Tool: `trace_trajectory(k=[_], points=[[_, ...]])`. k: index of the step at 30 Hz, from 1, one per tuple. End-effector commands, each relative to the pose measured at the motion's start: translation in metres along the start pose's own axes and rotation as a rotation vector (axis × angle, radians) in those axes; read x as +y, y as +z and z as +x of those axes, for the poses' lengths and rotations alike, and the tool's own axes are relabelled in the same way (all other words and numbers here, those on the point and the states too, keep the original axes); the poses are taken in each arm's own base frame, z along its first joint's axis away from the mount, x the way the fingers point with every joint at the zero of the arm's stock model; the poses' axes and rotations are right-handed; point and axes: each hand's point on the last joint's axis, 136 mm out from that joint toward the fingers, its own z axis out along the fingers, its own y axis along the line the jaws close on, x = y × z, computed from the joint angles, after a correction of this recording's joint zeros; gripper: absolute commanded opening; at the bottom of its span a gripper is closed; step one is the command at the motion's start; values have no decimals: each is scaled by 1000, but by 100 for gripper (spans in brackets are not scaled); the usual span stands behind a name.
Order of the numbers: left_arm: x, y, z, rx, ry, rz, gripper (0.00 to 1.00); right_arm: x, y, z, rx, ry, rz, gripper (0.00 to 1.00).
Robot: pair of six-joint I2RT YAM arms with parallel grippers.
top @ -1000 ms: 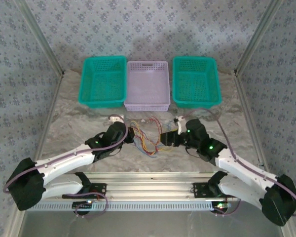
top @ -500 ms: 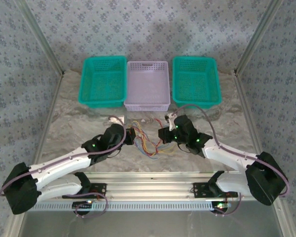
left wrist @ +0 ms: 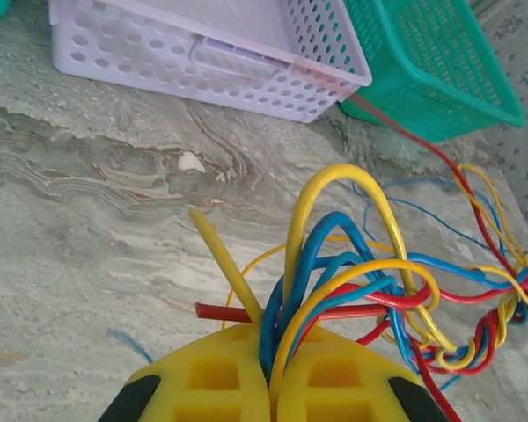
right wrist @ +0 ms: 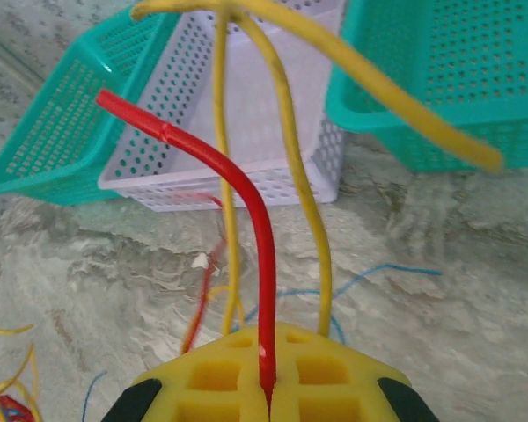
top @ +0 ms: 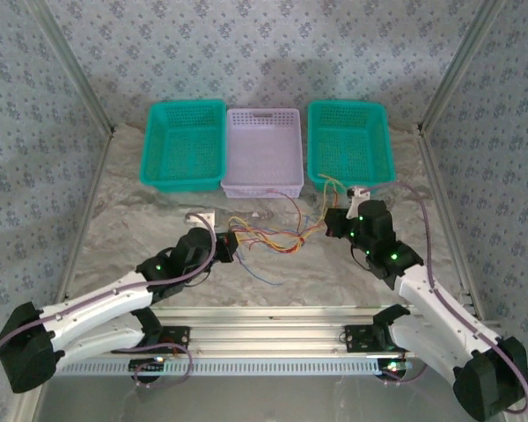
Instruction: Untangle the cables
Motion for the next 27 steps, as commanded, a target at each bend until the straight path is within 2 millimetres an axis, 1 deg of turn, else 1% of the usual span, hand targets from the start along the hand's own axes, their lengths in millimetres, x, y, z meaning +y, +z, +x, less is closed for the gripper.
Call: trace_trajectory(k=[1,7,8,9,11,14,17,19,21,24,26,27], points=[[24,-2,16,46,46,-81,0,-30,-6,1,-9,39,114,0],[22,2,30,114,75,-56,0,-37,-8,2,7,50,123,0],[22,2,32,121,79,-57,0,-35,-8,-1,1,44,113,0],[22,3,33,127,83,-57,0,-30,-7,-1,11,35,83,0],[23,4,34,133,86,-61,0,-19,-3,1,56,24,28,10],[21,6,34,135,91,-62,0,-1,2,6,110,16,-59,26],[16,10,29,131,103,-57,0,24,5,11,144,-15,-170,46],[11,13,26,129,114,-53,0,43,5,16,165,-58,-242,54],[6,17,23,131,130,-54,0,67,7,26,190,-114,-317,59],[-2,24,18,129,153,-48,0,101,10,46,239,-210,-410,61],[-8,27,14,123,160,-39,0,115,17,60,272,-255,-435,62],[-11,28,13,118,164,-33,0,118,23,68,288,-269,-432,62]])
